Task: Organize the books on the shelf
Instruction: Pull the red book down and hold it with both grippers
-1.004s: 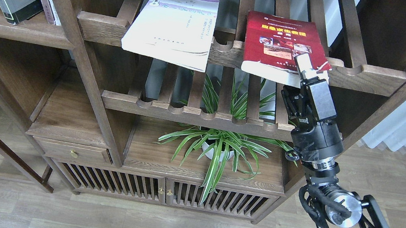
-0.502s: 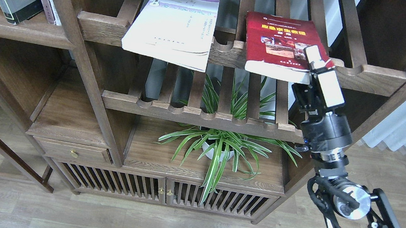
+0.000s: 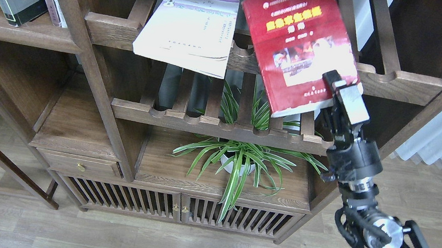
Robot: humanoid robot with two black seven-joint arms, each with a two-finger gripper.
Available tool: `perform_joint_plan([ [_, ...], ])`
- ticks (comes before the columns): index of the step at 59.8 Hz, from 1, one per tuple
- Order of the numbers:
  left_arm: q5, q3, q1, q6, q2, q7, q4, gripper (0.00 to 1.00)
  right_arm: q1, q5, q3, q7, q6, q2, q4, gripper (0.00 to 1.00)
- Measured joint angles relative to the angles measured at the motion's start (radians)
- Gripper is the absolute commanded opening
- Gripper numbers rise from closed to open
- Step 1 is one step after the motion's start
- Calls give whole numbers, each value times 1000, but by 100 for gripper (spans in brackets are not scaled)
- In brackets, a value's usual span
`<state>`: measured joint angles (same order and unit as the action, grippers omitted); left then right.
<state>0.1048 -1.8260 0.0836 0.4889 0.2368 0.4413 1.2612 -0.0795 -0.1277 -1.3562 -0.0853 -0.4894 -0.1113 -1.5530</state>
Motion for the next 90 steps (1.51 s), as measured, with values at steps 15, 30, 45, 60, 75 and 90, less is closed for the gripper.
perform_joint_plan([
  [15,-1,49,15,0,-15,2,-24,100,-165,1,47,-7,0,5,-5,4],
  [30,-52,161,45,0,-85,-5,-40,100,-299,3,112,-13,1,6,-1,4],
  [45,-115,279,73,0,-131,-6,-41,100,-313,9,170,-44,1,35,37,4],
  [60,-337,501,92,0,-136,-23,-15,98,-255,11,229,-85,1,91,190,4],
  [75,-441,751,91,0,-135,-197,23,97,-213,14,297,-121,1,111,264,5],
  [90,-442,882,80,0,-146,-283,29,91,-212,15,319,-139,1,111,269,4],
])
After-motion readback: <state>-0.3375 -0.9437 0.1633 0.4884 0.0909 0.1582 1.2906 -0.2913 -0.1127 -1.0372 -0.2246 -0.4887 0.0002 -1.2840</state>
